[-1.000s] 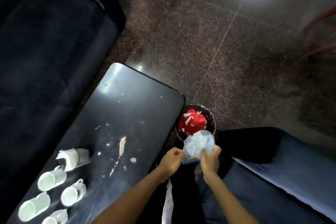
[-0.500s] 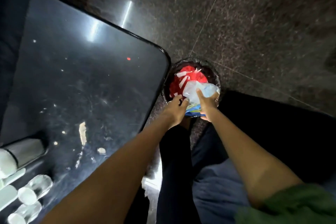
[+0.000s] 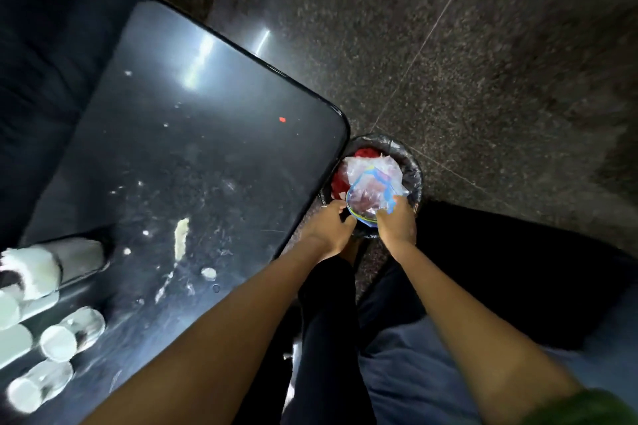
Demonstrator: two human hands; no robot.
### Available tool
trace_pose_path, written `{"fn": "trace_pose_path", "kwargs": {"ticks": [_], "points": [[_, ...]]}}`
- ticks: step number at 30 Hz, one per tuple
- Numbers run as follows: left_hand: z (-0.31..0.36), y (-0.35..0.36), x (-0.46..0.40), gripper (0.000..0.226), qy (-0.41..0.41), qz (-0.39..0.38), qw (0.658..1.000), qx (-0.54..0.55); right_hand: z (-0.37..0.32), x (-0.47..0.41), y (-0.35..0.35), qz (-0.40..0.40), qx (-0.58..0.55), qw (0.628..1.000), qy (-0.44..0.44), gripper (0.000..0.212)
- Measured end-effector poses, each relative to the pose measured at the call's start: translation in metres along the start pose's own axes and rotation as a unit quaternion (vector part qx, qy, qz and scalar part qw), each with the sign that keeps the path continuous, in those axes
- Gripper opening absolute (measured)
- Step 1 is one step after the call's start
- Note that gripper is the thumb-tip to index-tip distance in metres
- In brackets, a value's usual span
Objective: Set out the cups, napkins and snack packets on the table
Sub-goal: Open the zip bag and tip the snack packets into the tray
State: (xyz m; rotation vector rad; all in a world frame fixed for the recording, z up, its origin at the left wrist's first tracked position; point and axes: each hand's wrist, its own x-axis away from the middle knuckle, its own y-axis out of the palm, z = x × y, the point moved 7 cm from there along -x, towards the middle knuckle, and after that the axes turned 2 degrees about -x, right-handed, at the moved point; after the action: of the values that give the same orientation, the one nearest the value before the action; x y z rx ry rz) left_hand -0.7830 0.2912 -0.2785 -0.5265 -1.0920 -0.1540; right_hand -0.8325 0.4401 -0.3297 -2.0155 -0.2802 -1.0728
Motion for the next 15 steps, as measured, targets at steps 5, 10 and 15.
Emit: {"fn": "trace_pose_path", "kwargs": {"ticks": [5, 10, 15], "points": [[-0.01, -0.041, 0.065, 0.047, 0.034, 0.059, 0.997, -0.03, -0.045, 0.084, -0.006, 0.031, 0.123, 0.98, -0.15, 0.045], [-0.078, -0.075, 0.152, 0.05, 0.042, 0.135, 0.99, 0.004, -0.07, 0.184, 0.009, 0.047, 0.197, 0.946, -0.254, 0.049], [-0.198, -0.089, 0.248, 0.055, 0.012, 0.213, 0.976, 0.046, -0.074, 0.293, 0.053, 0.052, 0.268, 0.9, -0.341, 0.055]]}}
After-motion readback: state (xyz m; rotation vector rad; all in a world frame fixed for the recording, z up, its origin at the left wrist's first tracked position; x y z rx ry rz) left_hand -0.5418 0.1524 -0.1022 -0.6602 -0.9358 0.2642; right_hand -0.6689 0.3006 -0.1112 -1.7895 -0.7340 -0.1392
